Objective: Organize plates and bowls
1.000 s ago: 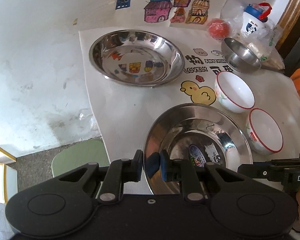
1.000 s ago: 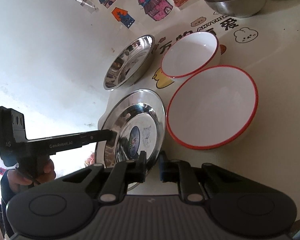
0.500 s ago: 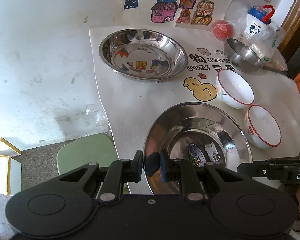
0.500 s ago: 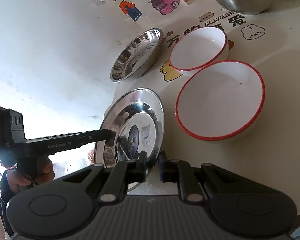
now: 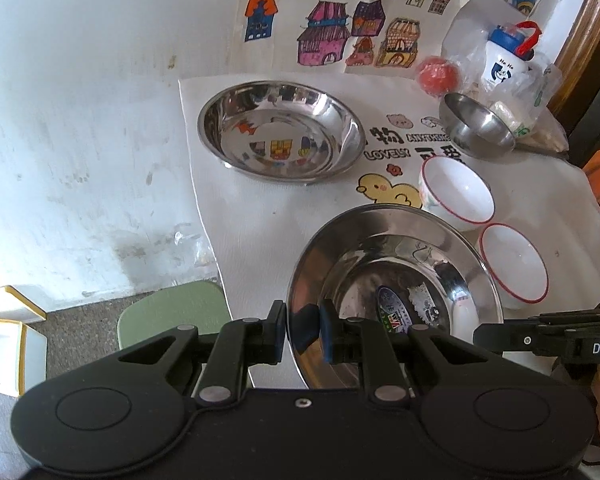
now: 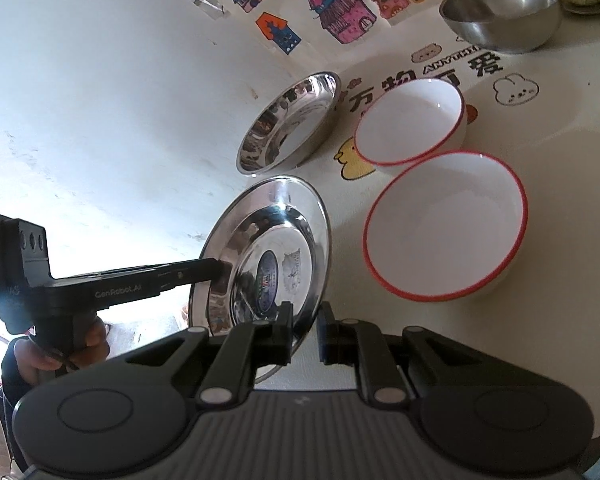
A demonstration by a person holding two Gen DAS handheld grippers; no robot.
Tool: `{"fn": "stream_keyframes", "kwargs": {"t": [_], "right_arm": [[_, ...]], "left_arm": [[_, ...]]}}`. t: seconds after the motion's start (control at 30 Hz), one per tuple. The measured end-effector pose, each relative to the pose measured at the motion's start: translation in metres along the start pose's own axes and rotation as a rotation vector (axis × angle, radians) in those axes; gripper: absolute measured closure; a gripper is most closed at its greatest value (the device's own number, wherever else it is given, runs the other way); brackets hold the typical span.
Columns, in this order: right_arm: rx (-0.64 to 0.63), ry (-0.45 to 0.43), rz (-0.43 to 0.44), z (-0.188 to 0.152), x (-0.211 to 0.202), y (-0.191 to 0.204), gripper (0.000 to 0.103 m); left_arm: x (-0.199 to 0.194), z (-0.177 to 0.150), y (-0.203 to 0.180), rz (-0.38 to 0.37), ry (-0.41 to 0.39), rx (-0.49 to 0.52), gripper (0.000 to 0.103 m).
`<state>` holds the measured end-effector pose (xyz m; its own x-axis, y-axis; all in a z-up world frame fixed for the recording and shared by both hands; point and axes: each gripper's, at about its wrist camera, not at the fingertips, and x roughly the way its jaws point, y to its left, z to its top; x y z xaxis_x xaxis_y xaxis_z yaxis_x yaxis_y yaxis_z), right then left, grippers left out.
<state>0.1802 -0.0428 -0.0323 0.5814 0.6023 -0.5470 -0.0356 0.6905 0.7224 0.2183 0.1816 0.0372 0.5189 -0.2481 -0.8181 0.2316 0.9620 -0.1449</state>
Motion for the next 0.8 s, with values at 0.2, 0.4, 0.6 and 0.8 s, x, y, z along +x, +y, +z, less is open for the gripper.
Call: {"fn": "stream_keyframes", "kwargs": {"t": [0.2,0.4,0.6,0.8], "right_arm": [[-0.01,0.002,0.009,0.0,-0.002,-0.002,0.09],[-0.038,-0.008,0.011,0.008,-0.003,0.001,0.09],[-0.076,-0.016,0.001,0.025,-0.001,0.007,0.09],[-0.091,-0.017,-0.016,0.056,0.01,0.006,0.09]], "left_arm": [[-0.004,0.002,-0.001,0.005,-0.017,-0.003,0.084],[-0.01,0.006,0.0,0.007,-0.037,-0.019,0.085],[-0.016,0.02,0.0,0.021,-0.071,-0.025,0.085],[-0.013,0.043,0.007,0.023,-0.091,-0.046,0.085]]}}
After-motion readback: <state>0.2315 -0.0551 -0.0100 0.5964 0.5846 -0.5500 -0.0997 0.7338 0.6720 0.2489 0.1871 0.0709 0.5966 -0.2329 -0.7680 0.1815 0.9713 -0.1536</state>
